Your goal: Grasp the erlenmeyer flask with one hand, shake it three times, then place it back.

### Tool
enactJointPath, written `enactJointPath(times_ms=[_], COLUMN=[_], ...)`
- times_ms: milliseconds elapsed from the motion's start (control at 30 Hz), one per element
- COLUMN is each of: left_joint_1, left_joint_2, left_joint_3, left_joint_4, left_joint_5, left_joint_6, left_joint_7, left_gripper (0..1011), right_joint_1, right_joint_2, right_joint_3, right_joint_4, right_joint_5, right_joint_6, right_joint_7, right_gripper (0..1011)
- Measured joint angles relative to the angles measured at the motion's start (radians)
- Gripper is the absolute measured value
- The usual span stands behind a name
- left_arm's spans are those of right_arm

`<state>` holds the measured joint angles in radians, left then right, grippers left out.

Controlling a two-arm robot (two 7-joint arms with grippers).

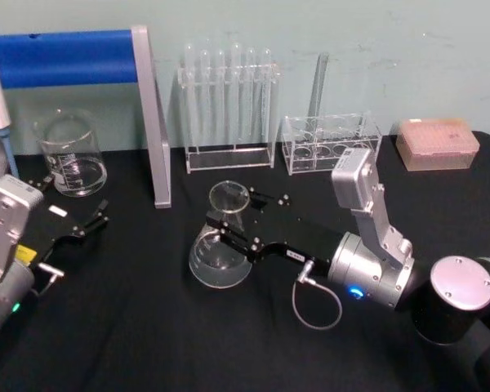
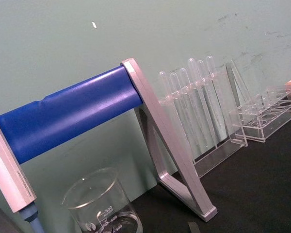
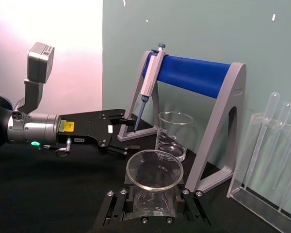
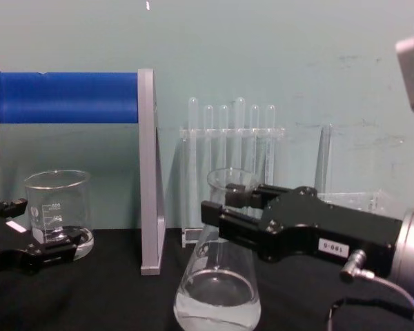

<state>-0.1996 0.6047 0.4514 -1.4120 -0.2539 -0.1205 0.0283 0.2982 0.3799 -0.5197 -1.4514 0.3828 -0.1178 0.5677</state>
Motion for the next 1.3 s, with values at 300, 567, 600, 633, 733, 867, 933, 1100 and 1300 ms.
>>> enactJointPath(times_ms=[300,567,600,633,733,867,933,1100,1300], left_joint_1=[0.0,0.0,0.0,0.0,0.0,0.0,0.0,0.0,0.0], left_joint_2=[0.0,0.0,0.0,0.0,0.0,0.0,0.0,0.0,0.0], left_joint_3=[0.0,0.0,0.0,0.0,0.0,0.0,0.0,0.0,0.0], left_joint_4=[0.0,0.0,0.0,0.0,0.0,0.0,0.0,0.0,0.0], left_joint_5=[0.0,0.0,0.0,0.0,0.0,0.0,0.0,0.0,0.0], left_joint_6=[0.0,0.0,0.0,0.0,0.0,0.0,0.0,0.0,0.0], left_joint_7=[0.0,0.0,0.0,0.0,0.0,0.0,0.0,0.0,0.0], left_gripper=[1001,1001,1001,1001,1001,1001,1001,1001,1001], right_joint_1=[0.002,0.003,0.002,0.002,0.0,-0.002,-0.002,-0.004,-0.006], right_joint_2=[-0.013,-0.019,-0.02,-0.02,-0.021,-0.022,-0.024,-0.026,-0.027], right_joint_3=[-0.007,-0.01,-0.01,-0.011,-0.011,-0.012,-0.012,-0.013,-0.014], right_joint_4=[0.039,0.057,0.058,0.06,0.061,0.065,0.067,0.069,0.073], right_joint_5=[-0.001,-0.001,-0.002,-0.002,-0.003,-0.003,-0.003,-0.003,-0.003], right_joint_6=[-0.012,-0.011,-0.011,-0.01,-0.01,-0.008,-0.006,-0.002,0.004], right_joint_7=[0.013,0.015,0.015,0.015,0.015,0.015,0.015,0.015,0.014], right_gripper=[449,449,449,449,449,449,449,449,449])
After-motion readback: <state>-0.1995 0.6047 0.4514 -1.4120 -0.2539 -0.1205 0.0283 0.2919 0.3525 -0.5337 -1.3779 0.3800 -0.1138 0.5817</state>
